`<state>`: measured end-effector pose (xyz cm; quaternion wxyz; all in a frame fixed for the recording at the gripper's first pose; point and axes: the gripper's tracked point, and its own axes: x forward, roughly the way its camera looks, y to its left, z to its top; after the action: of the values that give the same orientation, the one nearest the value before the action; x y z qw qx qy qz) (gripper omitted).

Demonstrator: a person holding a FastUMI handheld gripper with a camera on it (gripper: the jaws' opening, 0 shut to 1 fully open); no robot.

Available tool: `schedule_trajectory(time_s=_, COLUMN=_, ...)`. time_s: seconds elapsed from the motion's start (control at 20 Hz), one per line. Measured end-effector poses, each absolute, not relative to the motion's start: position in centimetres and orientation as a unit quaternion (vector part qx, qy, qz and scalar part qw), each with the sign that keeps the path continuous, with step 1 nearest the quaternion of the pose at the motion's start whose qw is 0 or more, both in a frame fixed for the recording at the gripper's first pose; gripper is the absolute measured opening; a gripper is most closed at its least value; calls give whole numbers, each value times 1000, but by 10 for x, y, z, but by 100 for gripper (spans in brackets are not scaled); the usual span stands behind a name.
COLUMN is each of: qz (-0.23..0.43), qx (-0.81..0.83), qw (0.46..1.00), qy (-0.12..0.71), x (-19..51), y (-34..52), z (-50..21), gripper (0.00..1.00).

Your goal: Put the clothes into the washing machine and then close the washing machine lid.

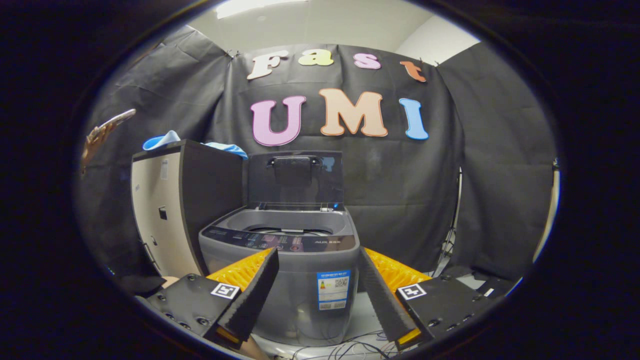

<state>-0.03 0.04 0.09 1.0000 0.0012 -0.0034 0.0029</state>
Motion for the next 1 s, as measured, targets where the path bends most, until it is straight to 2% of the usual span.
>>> schedule_trajectory(time_s=0.2, qz=1, qx=9, qw=1000, qy=-10, x=5, y=8, z=14, gripper=98)
schedule_trajectory(time_s=0.45, qz=20, qx=13, qw=999, qy=-40, x=39, y=49, z=99, gripper=97)
schedule_trajectory(time_s=1.0, qz=182, qx=20, qw=978, qy=-99, x=131, y=239, z=293, gripper=97)
